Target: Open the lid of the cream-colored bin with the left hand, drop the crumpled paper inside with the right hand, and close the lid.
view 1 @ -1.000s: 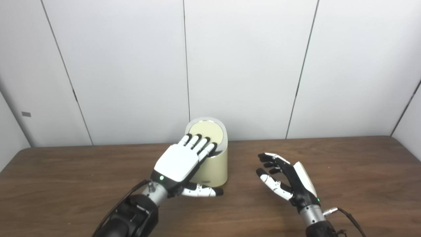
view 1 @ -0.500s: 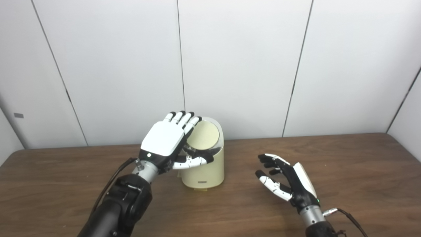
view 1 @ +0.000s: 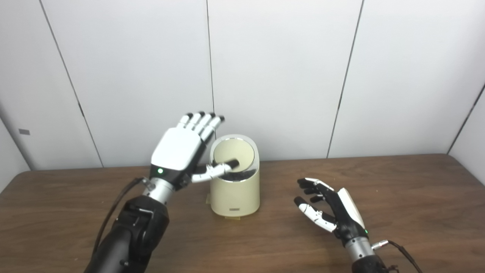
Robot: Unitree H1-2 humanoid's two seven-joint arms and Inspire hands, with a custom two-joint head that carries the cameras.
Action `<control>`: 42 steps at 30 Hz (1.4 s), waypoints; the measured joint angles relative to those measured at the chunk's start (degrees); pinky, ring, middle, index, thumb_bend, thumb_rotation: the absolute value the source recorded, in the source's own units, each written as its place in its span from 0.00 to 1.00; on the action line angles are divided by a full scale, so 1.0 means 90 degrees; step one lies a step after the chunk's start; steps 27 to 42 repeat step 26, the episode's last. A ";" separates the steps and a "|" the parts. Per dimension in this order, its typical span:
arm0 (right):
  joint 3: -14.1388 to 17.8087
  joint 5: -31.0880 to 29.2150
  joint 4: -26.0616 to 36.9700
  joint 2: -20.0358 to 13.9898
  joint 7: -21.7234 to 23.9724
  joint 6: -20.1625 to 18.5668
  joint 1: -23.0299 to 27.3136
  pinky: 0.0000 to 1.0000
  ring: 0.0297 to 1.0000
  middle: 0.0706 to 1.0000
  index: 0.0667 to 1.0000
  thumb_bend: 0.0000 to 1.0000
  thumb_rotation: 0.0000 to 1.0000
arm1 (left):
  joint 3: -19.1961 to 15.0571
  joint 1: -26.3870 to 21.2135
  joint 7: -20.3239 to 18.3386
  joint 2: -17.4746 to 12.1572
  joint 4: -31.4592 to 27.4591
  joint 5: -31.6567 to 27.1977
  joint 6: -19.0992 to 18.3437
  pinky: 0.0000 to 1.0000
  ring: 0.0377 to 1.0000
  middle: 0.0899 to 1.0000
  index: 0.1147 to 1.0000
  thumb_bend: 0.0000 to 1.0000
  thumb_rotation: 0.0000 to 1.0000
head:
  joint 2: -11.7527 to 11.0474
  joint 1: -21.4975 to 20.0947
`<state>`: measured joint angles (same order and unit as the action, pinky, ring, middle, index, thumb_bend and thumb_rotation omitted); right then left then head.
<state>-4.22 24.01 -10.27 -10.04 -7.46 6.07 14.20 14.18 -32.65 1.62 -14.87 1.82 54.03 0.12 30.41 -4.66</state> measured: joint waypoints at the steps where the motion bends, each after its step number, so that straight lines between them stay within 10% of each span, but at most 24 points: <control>1: 0.0001 -0.0001 -0.0004 0.0000 -0.0012 0.0010 0.0000 0.64 0.73 0.74 0.74 0.28 0.64 | -0.0095 0.0000 0.0044 0.0029 -0.0011 -0.0140 0.0023 1.00 0.97 0.98 1.00 0.60 1.00 | 0.0000 0.0000; 6: -0.0001 -0.0004 -0.0027 0.0004 -0.0051 0.0055 0.0003 0.64 0.73 0.74 0.74 0.28 0.65 | -0.0931 0.0130 0.0349 0.0237 -0.0384 -0.1482 0.0254 0.76 0.85 0.86 0.84 0.52 1.00 | -0.0010 0.0010; 9: -0.0002 -0.0004 -0.0042 0.0003 -0.0052 0.0054 0.0001 0.64 0.72 0.74 0.74 0.27 0.65 | -0.1428 0.0355 0.0361 0.0311 -0.0443 -0.2773 0.0731 0.61 0.67 0.67 0.67 0.31 0.79 | -0.0029 0.0000; 12: 0.0003 -0.0006 -0.0042 0.0002 -0.0060 0.0082 0.0001 0.65 0.73 0.74 0.75 0.26 0.65 | -0.1772 0.0828 0.0411 0.0386 -0.0168 -0.4024 0.1680 0.57 0.61 0.61 0.61 0.23 0.52 | -0.0010 0.0019; 19: 0.0025 0.0002 -0.0041 -0.0008 -0.0154 0.0117 0.0002 0.60 0.69 0.72 0.72 0.27 0.58 | -0.1988 0.2071 0.0080 0.0479 0.0055 -0.5443 0.1792 0.63 0.68 0.67 0.66 0.21 0.43 | -0.0010 0.0010; 26: 0.0232 -0.0076 -0.0259 0.0074 -0.0514 0.0401 0.0023 0.50 0.62 0.67 0.66 0.31 0.36 | -0.2137 0.2144 0.0071 0.0641 0.0525 -0.5756 0.2127 0.57 0.64 0.64 0.62 0.23 0.12 | -0.0020 0.0020; 42: 0.0232 -0.0076 -0.0259 0.0074 -0.0514 0.0401 0.0023 0.50 0.62 0.67 0.66 0.31 0.36 | -0.2137 0.2144 0.0071 0.0641 0.0525 -0.5756 0.2127 0.57 0.64 0.64 0.62 0.23 0.12 | -0.0020 0.0020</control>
